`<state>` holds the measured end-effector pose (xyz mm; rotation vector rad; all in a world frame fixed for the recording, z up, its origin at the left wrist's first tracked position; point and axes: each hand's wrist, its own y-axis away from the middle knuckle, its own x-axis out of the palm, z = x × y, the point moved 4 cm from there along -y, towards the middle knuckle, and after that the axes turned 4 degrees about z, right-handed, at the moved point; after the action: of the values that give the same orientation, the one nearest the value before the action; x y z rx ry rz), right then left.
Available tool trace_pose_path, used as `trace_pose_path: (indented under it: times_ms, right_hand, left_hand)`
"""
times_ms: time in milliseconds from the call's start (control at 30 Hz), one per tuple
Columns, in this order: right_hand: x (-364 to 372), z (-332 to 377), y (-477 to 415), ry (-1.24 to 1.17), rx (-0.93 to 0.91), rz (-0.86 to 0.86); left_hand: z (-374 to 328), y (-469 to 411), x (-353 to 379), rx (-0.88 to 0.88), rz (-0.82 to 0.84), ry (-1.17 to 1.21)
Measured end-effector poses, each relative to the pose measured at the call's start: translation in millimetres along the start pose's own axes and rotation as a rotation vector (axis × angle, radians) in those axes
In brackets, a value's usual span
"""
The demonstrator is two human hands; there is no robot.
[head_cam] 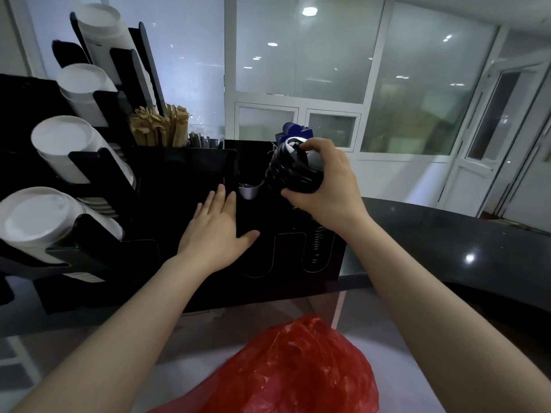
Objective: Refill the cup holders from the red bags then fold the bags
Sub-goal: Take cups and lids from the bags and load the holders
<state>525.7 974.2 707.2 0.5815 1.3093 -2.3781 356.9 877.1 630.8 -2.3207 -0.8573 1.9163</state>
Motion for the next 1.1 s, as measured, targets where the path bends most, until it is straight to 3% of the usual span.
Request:
trace_pose_path:
  times_ms: [67,300,533,767,1100]
  right_hand:
    - [9.3,7.8,4.2,-0.034,-0.013,0.013]
    - [63.3,13.0,24.8,0.044,0.034,0.162]
    - [85.4,17.4,36.5,0.305,-0.018,0.197]
    - [97.0,12.6,39.9,0.515,0.049,0.262]
    - [109.9,2.9,47.9,0.791,-0.016,0.330]
  left_hand:
    - [3.6,13.0,-3.1,-0.027,-0.016,0.014]
    - [18.9,43.4,-32.1,-0.029,-0.228,-0.288]
    - [46.9,47.1,-24.6,-0.117,-0.065,-0.265]
    - [52.7,47.9,-17.1,-0.099,-0.071,-0.342]
    - [55.0,49.3,-14.2,-0.064,-0.067,-0.393]
